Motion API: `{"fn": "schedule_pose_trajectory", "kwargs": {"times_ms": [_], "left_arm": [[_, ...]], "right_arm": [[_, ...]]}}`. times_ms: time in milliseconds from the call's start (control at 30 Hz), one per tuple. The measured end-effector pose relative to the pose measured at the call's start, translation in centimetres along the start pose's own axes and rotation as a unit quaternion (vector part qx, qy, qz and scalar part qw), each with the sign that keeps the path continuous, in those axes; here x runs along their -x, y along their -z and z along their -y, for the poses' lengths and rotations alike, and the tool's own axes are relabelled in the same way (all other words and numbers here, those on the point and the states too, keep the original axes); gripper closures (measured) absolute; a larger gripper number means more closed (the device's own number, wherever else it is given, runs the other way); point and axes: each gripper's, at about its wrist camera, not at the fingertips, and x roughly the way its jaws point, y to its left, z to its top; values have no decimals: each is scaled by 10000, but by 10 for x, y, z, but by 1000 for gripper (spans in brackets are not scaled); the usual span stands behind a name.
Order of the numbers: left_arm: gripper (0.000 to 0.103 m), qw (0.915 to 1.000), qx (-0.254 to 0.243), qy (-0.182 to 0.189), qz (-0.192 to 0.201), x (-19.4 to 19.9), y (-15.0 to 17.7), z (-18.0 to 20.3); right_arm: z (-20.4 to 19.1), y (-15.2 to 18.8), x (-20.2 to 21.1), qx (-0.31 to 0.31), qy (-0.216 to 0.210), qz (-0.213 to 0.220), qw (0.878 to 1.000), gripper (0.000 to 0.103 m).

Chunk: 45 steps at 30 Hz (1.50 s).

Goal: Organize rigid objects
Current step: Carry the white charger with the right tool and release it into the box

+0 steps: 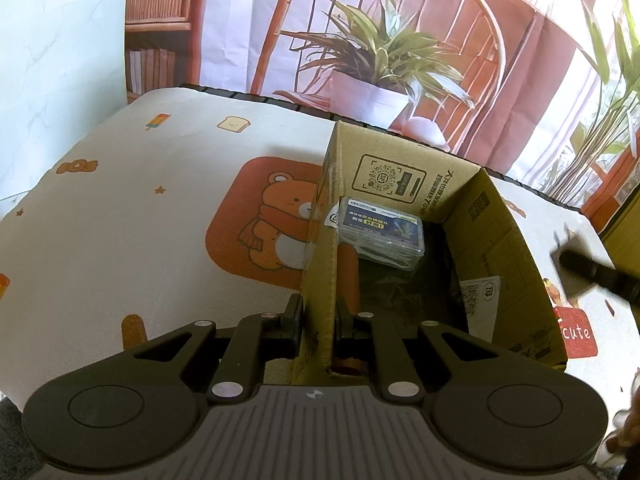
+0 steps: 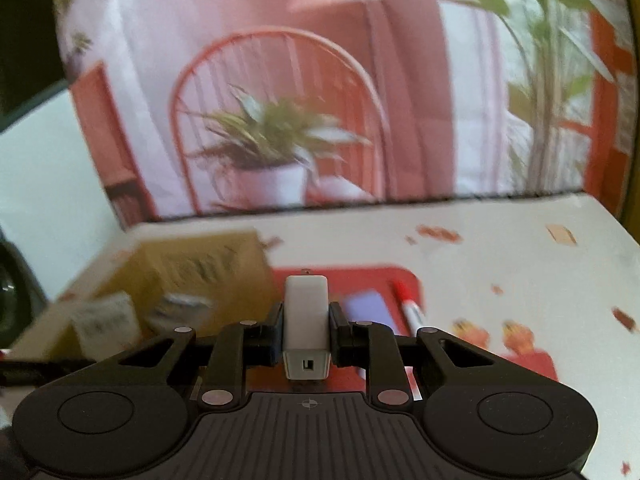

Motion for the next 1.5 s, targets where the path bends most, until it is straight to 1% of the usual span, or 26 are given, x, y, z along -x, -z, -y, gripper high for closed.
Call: {"fn": "schedule_pose_trajectory", "kwargs": {"times_ms": [100,200,267,333,400,567,900,1100,1400,1500], "left_arm": [[87,10000,0,-1,-1,0,0,0],[87,10000,-4,-2,0,0,0,0],[87,10000,-1,0,-1,0,0,0],[87,10000,1,1,-2,0,0,0],[87,10000,-2,0,-2,0,0,0],[87,10000,0,-1,-1,0,0,0],[87,10000,5,-1,-3,0,0,0],[87,10000,2,-4,-2,0,0,0],[87,10000,1,-2,-3,0,0,0],[87,10000,5,-1,-1,0,0,0]], "right_arm": [[-20,-15,1,137,-348,115,9992,83],[-44,-26,-2,367,-702,113,9968,83],[-60,-30,-9,536,-911,17,9944,83],[-75,-30,-19,690,-1087,-173,9915,83],[-89,-27,-29,858,-1172,-337,9888,83],[-109,-21,-50,1063,-1176,-719,9847,83],[-120,-16,-76,1218,-970,-1267,9796,83],[-125,-12,-85,1273,-918,-1432,9772,83],[-123,-10,-97,1115,-873,-1653,9760,83],[-122,-9,-98,1091,-917,-1705,9750,82]]}}
